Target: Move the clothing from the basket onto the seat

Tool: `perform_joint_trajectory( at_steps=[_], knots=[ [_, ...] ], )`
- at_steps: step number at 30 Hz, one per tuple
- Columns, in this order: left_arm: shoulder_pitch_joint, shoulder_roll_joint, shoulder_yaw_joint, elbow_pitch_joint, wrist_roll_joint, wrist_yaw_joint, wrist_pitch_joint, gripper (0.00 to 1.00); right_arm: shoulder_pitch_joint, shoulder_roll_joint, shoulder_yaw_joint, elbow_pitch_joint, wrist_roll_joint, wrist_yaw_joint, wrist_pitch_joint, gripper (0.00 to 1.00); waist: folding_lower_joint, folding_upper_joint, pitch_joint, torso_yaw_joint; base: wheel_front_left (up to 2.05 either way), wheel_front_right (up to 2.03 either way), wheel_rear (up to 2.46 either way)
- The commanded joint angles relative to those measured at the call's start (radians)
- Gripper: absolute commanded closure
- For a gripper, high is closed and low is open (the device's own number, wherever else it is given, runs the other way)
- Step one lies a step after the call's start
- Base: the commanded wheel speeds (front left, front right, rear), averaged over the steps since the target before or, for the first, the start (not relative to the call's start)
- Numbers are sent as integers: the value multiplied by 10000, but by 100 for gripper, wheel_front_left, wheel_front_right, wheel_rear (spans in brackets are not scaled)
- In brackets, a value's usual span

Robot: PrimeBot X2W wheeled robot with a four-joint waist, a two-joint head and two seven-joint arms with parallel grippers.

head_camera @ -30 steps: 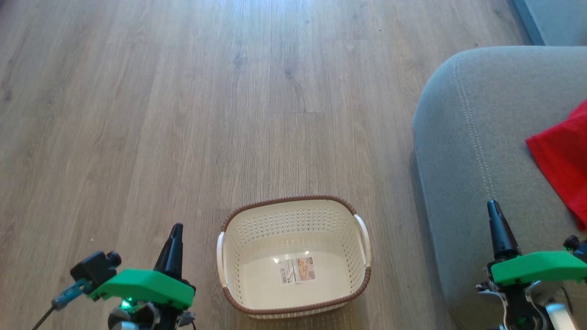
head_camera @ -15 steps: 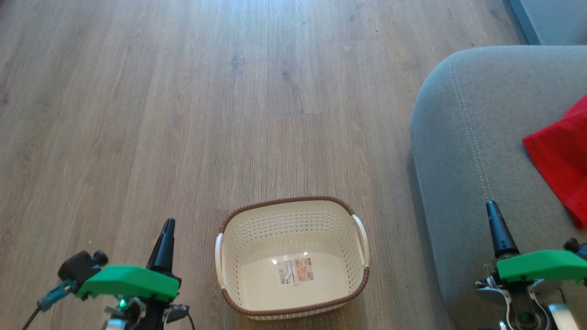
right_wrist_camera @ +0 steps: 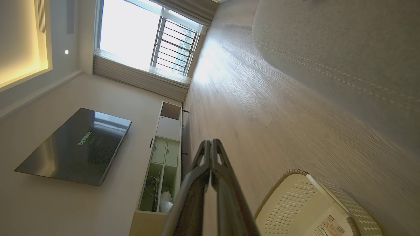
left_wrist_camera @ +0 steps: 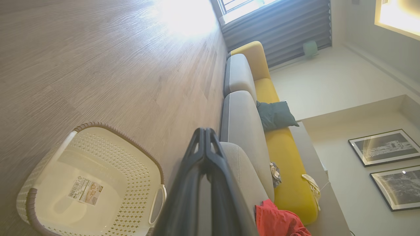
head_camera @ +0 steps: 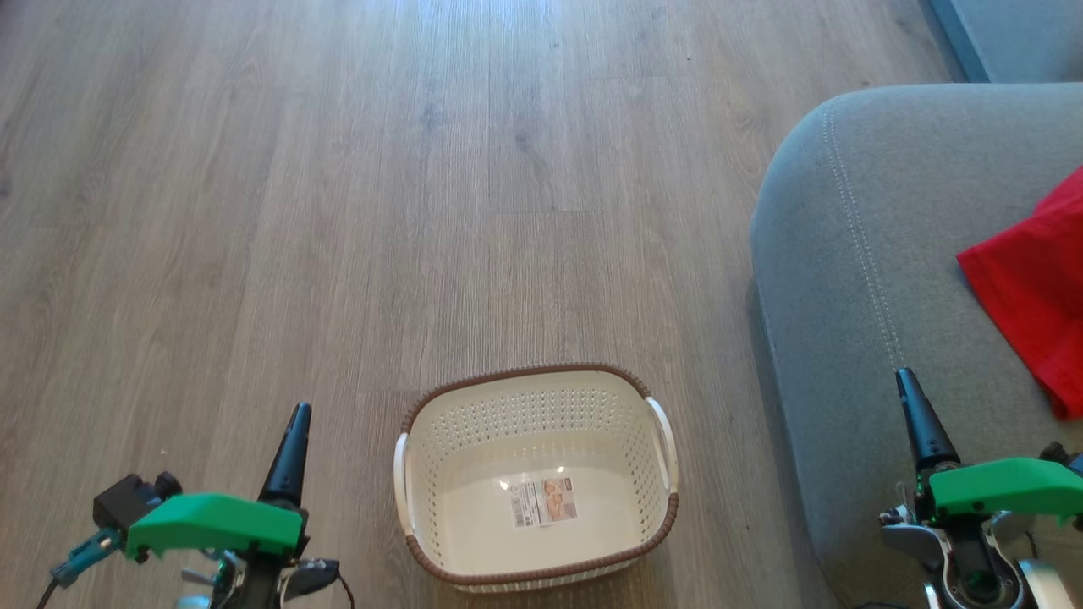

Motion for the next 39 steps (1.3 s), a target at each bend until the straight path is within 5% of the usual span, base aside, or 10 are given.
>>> perform_joint_trajectory(
  at_steps=[1,39],
  knots=[
    [-598,143,319,-272,-209,-101,44,100,-525,11,55,-295,170,59,63,100,0,0,-2,-3,0,0,0],
    [-816,111,1381,33,-3892,-970,1088,100,-749,400,-394,-82,3005,81,1083,100,0,0,-84,-205,0,0,0]
  ],
)
